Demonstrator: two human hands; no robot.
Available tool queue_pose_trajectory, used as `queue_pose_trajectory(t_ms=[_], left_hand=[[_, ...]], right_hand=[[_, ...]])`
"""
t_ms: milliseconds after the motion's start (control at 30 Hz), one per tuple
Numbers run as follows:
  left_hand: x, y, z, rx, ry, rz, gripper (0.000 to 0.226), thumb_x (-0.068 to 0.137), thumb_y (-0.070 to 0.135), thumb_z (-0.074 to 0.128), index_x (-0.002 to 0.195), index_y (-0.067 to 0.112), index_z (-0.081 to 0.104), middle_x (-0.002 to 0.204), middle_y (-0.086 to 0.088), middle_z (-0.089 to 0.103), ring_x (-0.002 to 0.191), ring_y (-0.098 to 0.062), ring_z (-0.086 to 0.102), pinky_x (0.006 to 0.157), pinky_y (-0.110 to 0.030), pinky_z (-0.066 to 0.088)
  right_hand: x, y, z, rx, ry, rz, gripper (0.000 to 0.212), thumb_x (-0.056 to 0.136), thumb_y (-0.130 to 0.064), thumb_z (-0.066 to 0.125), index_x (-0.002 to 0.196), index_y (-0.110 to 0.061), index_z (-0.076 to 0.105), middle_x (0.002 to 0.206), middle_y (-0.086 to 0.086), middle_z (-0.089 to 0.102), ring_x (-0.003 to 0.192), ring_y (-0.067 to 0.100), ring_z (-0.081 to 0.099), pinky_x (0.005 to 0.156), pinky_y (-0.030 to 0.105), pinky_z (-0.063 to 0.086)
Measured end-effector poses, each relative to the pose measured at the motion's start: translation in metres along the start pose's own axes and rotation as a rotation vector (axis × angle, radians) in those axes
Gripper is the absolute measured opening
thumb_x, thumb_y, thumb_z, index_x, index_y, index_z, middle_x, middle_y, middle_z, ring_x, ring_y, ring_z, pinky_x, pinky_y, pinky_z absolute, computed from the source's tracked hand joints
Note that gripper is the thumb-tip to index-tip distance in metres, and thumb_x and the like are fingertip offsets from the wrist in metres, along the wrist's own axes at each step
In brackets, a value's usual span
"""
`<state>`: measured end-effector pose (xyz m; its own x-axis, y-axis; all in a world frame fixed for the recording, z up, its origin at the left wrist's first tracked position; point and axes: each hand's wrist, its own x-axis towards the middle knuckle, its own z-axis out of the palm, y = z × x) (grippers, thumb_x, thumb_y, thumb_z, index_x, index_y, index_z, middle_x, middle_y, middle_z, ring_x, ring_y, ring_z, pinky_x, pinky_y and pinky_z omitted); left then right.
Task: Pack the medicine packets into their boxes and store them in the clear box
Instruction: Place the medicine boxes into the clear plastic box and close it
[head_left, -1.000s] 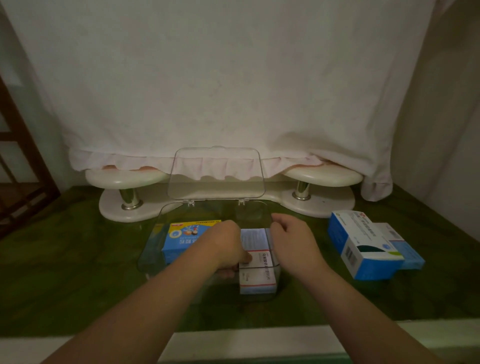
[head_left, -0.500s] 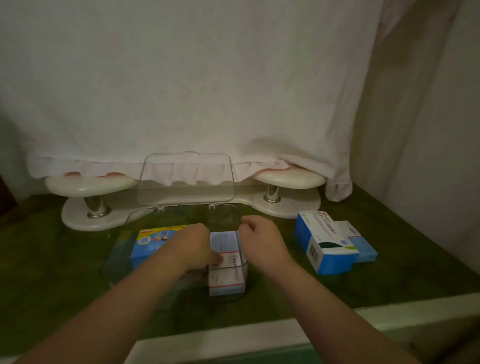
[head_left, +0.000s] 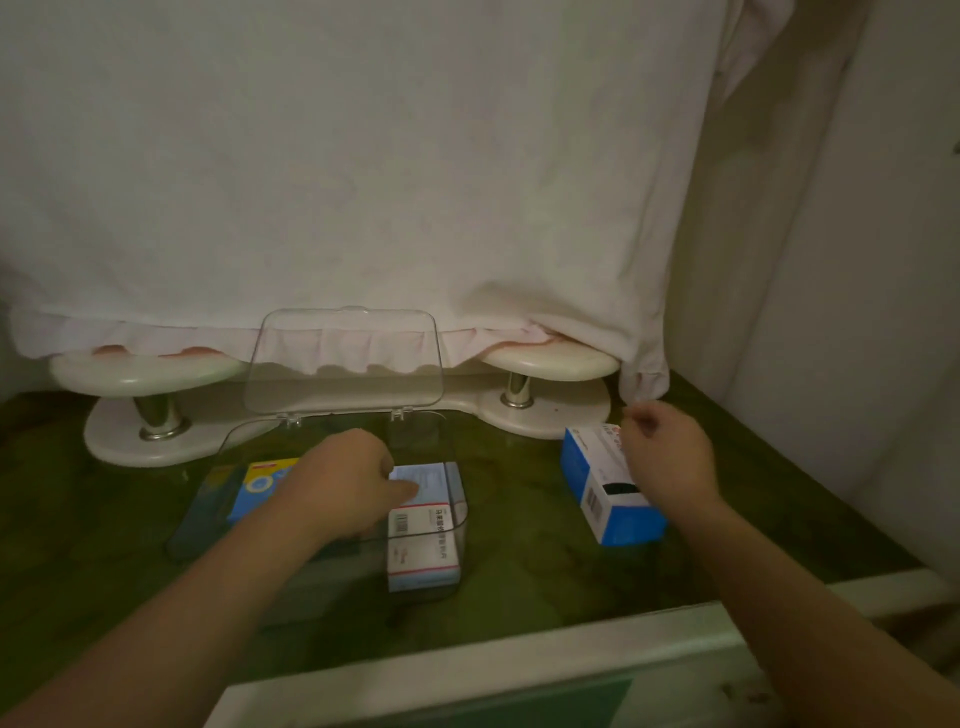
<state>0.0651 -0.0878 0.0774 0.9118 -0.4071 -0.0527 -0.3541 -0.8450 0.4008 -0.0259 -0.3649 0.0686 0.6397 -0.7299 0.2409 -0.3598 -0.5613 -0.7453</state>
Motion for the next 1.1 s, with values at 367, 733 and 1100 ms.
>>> queue_pose_trajectory(t_ms=[367,733,1100], left_hand=[[-0.012,0.044,0.014,-0.126,0.336,0.311,0.024,0.093,0.038,0.059,0.110,0.025,0.069,0.104,0.007,0.067,0.094,-0.011,0.062,0.082,-0.035,0.054],[-0.018,0.071,0.050,0.127,0.151,0.507,0.035,0.095,0.047,0.054,0.125,0.033,0.063,0.119,0.013,0.066,0.112,-0.004,0.055,0.120,-0.036,0.021],[-0.016,0.072,0.049,0.032,0.077,0.459,0.029,0.096,0.042,0.053,0.114,0.025,0.068,0.113,0.008,0.069,0.109,-0.006,0.058,0.123,-0.040,0.007]], right_hand=[[0.025,0.066,-0.006,-0.039,-0.145,0.226,0.049,0.091,-0.018,0.065,0.138,-0.017,0.052,0.139,0.010,0.054,0.120,0.029,0.057,0.090,0.041,0.054],[0.026,0.069,-0.002,-0.078,-0.276,0.158,0.056,0.089,-0.025,0.070,0.141,-0.019,0.051,0.145,0.011,0.048,0.123,0.027,0.053,0.093,0.036,0.050],[0.029,0.058,-0.007,-0.123,-0.079,0.165,0.069,0.081,-0.037,0.072,0.143,-0.026,0.044,0.137,0.008,0.052,0.117,0.029,0.055,0.093,0.049,0.053]])
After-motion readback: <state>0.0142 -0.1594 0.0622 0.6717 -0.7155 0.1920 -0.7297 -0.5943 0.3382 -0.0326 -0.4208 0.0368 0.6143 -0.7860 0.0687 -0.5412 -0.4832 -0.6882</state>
